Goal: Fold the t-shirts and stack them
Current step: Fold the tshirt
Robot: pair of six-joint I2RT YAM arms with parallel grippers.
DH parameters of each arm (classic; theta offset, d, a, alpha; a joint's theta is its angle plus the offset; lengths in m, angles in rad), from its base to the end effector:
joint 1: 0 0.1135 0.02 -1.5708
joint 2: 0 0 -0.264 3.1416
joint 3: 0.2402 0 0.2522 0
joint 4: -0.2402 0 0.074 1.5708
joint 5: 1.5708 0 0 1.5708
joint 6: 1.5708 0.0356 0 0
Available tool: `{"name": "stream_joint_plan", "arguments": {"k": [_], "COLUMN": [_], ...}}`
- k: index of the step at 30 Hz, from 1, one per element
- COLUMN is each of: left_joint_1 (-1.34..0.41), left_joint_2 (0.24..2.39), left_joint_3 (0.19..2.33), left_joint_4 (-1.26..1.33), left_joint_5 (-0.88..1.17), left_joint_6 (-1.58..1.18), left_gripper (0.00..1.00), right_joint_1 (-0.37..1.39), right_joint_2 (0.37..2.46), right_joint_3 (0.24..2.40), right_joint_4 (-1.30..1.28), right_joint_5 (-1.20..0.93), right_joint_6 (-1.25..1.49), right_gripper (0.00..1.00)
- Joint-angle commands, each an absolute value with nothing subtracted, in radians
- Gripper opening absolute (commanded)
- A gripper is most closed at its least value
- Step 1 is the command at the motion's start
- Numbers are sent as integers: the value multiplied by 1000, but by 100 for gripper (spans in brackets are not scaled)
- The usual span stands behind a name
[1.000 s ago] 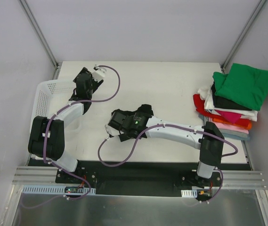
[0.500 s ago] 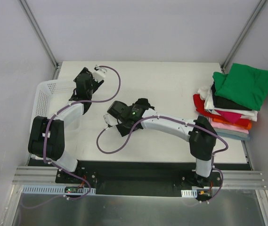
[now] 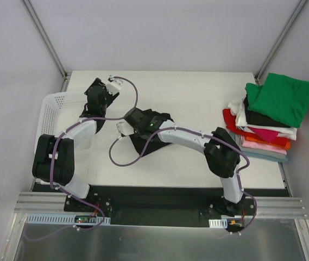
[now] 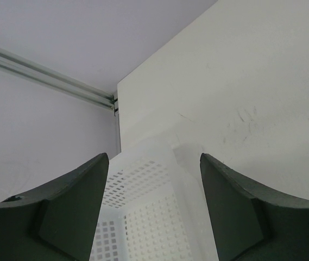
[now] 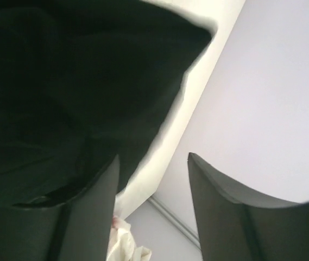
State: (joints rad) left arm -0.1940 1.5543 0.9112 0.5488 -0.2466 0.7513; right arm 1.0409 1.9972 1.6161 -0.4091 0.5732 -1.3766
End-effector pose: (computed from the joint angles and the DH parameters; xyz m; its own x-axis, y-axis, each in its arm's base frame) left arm 0.3507 -0.0600 0.2684 -0.1027 0.6948 -0.7119 0.0254 0.7172 0.6964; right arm 0.2451 0.3803 0.2446 0.4527 -0.8581 0.2423 -0.4550 -0.4560 -0.7648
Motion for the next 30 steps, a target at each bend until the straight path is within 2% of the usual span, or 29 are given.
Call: {"name": "stream_joint_plan", "arguments": {"k": [1, 4, 8, 16, 24, 28, 30], "left_joint_1": [-186, -186, -186, -187, -187, -189, -193], "left_joint_2": [1505, 1503, 1500, 1500, 1486, 1494, 1506], "left_joint_3": [905, 904, 899, 905, 891, 919, 940], "left_joint_4": [621, 624, 624, 624, 562, 442, 401], "left_joint_5": [-273, -275, -275, -268, -249, -204, -187], "left_joint_6": [749, 749, 746, 729, 655, 598, 577], "left_gripper": [69, 69, 69, 68, 69, 70, 70], "right_joint_1": [1011, 994, 980, 973, 956, 931, 913], "right_joint_2": [2046, 2082, 2125, 2051, 1890, 1810, 1783], "right_joint_3": [1649, 1660, 1693, 1649, 1623, 1589, 1563], "right_joint_4": [-270, -230, -198, -209, -445, -550, -578], "right_joint_5": [577, 578, 597, 661, 598, 531, 473], "right_joint_6": [-1439, -1462, -1470, -1428, -1162, -1034, -982], "right_gripper": [59, 63, 64, 64, 66, 76, 76]}}
